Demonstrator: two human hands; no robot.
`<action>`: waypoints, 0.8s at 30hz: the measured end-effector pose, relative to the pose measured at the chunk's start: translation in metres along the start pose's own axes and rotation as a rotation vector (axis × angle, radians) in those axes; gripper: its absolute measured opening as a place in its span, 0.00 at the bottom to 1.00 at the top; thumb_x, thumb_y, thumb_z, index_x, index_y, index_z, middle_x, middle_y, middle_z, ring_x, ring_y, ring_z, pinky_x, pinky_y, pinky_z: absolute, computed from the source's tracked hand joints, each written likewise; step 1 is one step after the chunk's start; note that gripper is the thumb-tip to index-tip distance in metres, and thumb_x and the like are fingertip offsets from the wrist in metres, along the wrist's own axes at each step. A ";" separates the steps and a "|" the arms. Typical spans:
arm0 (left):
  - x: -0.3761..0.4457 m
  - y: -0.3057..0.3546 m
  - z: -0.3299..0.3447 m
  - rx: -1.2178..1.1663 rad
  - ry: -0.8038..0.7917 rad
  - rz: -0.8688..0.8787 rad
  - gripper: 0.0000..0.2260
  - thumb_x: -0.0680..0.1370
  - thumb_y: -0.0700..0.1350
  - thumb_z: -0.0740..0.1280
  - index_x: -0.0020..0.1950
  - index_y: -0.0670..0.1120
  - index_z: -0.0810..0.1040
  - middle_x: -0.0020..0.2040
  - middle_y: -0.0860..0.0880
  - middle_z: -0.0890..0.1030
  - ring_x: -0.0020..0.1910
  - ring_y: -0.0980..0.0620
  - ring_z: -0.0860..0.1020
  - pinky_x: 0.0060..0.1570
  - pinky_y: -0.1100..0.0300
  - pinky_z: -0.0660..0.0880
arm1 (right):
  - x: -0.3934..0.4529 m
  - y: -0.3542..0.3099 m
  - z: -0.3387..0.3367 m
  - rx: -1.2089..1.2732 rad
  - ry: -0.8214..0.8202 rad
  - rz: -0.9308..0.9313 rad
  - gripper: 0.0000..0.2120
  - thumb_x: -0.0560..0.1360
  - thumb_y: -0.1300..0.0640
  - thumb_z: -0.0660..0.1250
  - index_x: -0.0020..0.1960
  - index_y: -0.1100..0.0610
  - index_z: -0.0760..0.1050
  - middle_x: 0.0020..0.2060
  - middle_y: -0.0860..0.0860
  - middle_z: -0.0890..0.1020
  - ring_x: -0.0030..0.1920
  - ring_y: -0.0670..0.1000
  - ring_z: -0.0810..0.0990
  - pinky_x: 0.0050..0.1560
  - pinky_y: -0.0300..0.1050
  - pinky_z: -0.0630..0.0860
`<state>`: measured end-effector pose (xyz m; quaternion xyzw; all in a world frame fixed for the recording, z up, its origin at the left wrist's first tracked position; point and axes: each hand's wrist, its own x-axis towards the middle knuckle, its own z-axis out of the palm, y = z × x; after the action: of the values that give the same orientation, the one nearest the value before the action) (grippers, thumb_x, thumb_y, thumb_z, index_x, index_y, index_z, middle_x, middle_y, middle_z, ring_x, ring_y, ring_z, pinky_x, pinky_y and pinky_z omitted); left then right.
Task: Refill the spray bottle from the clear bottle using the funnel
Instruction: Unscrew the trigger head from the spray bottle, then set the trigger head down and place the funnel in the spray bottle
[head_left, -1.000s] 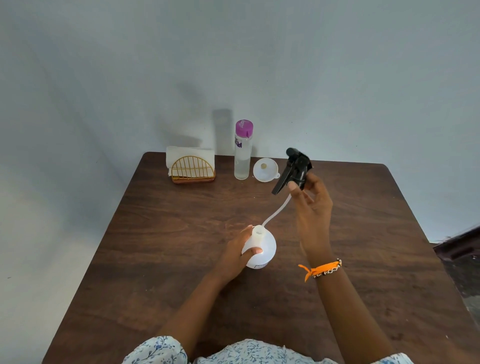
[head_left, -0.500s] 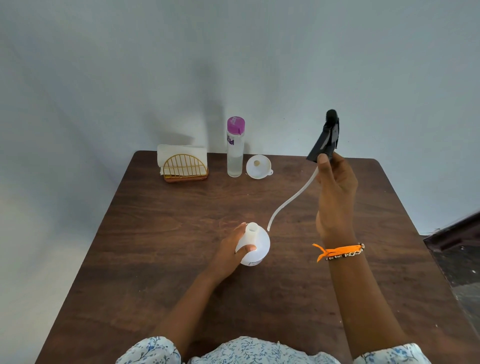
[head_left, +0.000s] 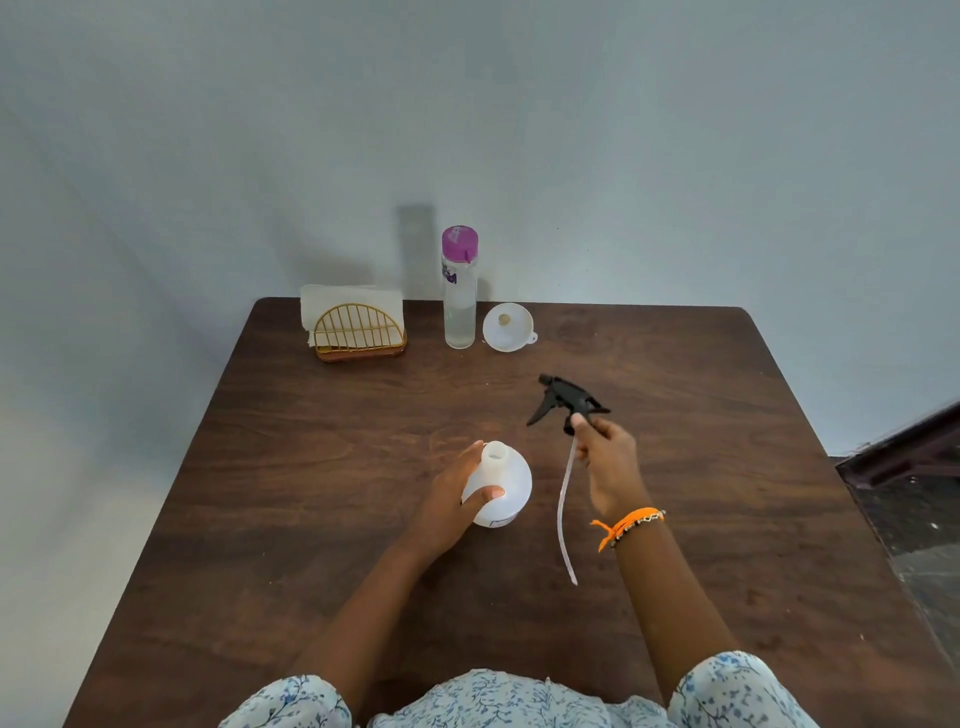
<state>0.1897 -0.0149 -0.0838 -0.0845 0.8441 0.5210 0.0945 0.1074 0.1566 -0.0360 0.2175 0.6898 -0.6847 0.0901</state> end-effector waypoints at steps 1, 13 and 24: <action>0.000 0.000 0.000 -0.002 0.003 0.009 0.28 0.76 0.52 0.65 0.74 0.50 0.59 0.74 0.51 0.63 0.71 0.51 0.64 0.69 0.58 0.62 | 0.002 0.009 0.001 0.001 0.007 0.040 0.16 0.75 0.60 0.66 0.60 0.67 0.71 0.39 0.52 0.75 0.34 0.45 0.70 0.35 0.37 0.69; 0.000 0.001 -0.001 0.061 0.000 -0.011 0.29 0.76 0.54 0.65 0.74 0.51 0.59 0.74 0.52 0.62 0.71 0.51 0.64 0.70 0.54 0.63 | 0.012 0.056 -0.001 0.055 0.037 0.233 0.19 0.74 0.65 0.66 0.63 0.67 0.66 0.42 0.54 0.76 0.37 0.48 0.76 0.54 0.47 0.76; -0.001 0.003 -0.001 0.055 -0.002 -0.030 0.28 0.76 0.53 0.65 0.73 0.52 0.59 0.74 0.52 0.63 0.70 0.52 0.64 0.67 0.58 0.63 | 0.014 0.063 -0.007 0.011 0.069 0.220 0.17 0.74 0.66 0.66 0.61 0.66 0.70 0.51 0.59 0.77 0.48 0.52 0.78 0.48 0.43 0.76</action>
<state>0.1893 -0.0147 -0.0802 -0.0943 0.8566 0.4962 0.1055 0.1233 0.1638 -0.0987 0.3157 0.6609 -0.6664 0.1396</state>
